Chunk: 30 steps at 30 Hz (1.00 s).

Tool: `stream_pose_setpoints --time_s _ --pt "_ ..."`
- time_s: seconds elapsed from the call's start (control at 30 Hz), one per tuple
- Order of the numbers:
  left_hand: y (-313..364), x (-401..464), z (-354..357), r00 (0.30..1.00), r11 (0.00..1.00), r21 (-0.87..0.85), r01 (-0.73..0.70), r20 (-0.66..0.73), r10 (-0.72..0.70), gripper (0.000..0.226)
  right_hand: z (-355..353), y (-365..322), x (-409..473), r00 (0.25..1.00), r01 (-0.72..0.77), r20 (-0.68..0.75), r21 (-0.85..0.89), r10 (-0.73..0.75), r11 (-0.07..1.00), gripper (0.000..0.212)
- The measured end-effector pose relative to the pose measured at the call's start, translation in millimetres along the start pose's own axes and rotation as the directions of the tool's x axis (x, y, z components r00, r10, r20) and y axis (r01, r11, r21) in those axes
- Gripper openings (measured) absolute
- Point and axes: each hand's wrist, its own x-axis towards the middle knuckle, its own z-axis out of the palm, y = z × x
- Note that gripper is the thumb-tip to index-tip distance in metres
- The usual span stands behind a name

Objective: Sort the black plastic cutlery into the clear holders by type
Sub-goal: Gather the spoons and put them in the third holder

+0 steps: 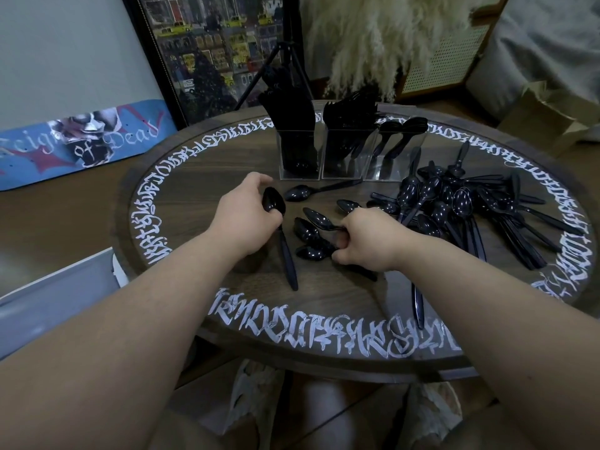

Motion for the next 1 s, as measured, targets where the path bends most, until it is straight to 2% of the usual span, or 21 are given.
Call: stream_pose_setpoints --time_s 0.17,0.23,0.43,0.5,0.6,0.77,0.93,1.0 --pt "9 1 2 1.000 1.000 -0.007 -0.003 -0.010 0.003 0.019 2 6 0 0.996 -0.026 -0.087 0.007 0.026 1.000 0.026" --pt "14 1 4 1.000 0.998 -0.060 0.011 0.015 -0.010 0.013 3 9 0 0.994 -0.030 -0.102 -0.001 0.030 1.000 0.025" --pt "23 -1 10 0.999 0.982 -0.183 0.039 0.042 -0.032 0.017 4 17 -2 0.992 -0.040 -0.122 0.010 0.041 0.999 0.025" --pt "24 -1 11 1.000 0.995 -0.102 0.004 0.002 -0.004 0.011 3 20 -3 0.992 -0.045 -0.112 0.032 0.048 0.998 0.027" --pt "27 1 12 0.999 1.000 0.013 0.002 -0.042 -0.002 0.019 0 23 -5 0.992 -0.062 -0.104 0.084 0.071 0.995 0.024" --pt "29 0 18 1.000 0.999 0.049 -0.013 0.025 0.012 0.032 -2 27 -6 0.988 -0.130 -0.048 0.242 0.146 0.961 0.019" --pt "23 0 21 0.995 0.993 -0.117 0.026 0.100 -0.014 0.027 -3 27 -7 0.982 -0.165 -0.032 0.316 0.185 0.934 0.023" --pt "22 -1 20 0.991 0.992 -0.122 0.036 0.131 -0.020 0.026 -2 27 -6 0.979 -0.184 -0.021 0.332 0.202 0.925 0.023"
